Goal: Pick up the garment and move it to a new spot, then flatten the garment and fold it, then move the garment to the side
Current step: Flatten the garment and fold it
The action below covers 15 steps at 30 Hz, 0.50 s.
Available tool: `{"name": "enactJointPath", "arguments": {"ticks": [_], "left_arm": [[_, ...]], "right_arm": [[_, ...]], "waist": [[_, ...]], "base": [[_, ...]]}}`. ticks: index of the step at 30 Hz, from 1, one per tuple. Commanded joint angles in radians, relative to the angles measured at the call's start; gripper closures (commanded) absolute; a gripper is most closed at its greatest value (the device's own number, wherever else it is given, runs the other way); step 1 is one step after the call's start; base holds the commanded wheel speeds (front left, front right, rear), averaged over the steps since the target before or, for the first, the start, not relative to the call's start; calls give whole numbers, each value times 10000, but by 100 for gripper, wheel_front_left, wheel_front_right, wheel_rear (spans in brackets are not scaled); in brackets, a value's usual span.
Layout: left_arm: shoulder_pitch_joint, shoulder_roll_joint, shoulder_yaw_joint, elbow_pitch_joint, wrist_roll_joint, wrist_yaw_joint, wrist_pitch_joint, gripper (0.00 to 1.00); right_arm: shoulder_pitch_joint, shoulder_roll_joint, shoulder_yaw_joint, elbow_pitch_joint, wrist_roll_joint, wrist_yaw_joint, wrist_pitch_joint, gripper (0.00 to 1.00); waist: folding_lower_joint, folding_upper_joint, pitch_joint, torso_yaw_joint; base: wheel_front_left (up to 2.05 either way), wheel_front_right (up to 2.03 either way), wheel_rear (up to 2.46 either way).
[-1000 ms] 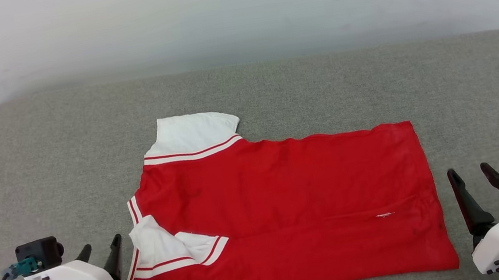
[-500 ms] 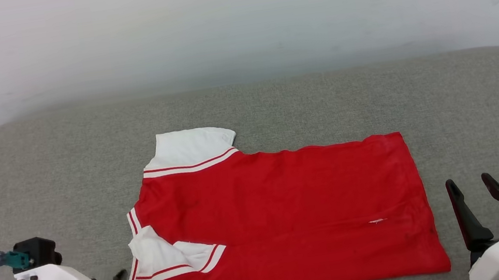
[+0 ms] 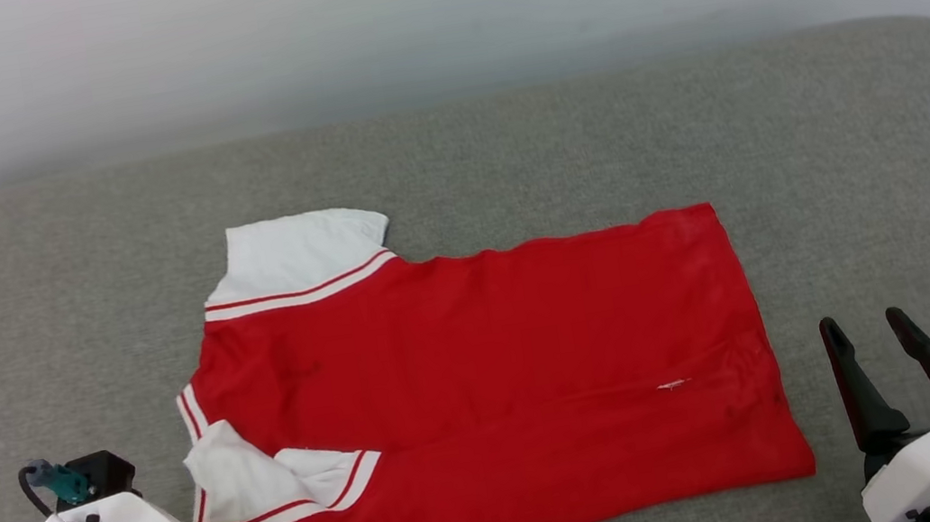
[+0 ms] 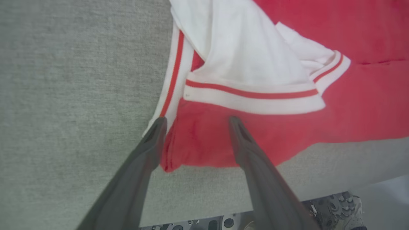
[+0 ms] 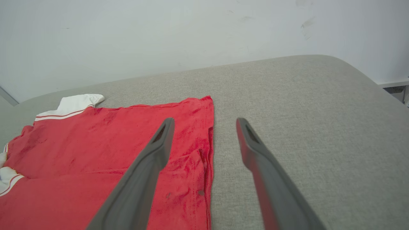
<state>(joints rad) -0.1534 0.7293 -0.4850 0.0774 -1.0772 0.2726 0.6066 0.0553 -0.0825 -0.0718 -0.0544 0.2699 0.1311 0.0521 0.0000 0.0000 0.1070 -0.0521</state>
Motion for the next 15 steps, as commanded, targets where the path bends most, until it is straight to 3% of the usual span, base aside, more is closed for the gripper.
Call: {"name": "enactJointPath", "arguments": {"ticks": [1,9,10,12,15], "left_arm": [[-183,-57,-89,208,89,31,102,0],[-410,-563,-574,846,70,-296,347,0],[-436,-674,-627,896,75,-369,315,50],[-489,-844,-732,978,65,-538,269,100],[-572,-971,-748,1026,99,-747,86,100]], "right_arm": [[-211,84,-31,93,79,-8,-86,0],[-558,139,-57,384,337,-8,-98,0],[-593,135,-69,432,378,-8,-38,0],[-607,31,-162,521,403,-8,82,0],[-687,-69,-282,638,421,-8,216,0]], "waist": [[0,0,336,-162],[0,0,867,-307],[0,0,905,-310],[0,0,934,-298],[0,0,909,-251]], "base": [[0,0,0],[0,0,0],[0,0,0],[0,0,0],[0,0,0]]}}
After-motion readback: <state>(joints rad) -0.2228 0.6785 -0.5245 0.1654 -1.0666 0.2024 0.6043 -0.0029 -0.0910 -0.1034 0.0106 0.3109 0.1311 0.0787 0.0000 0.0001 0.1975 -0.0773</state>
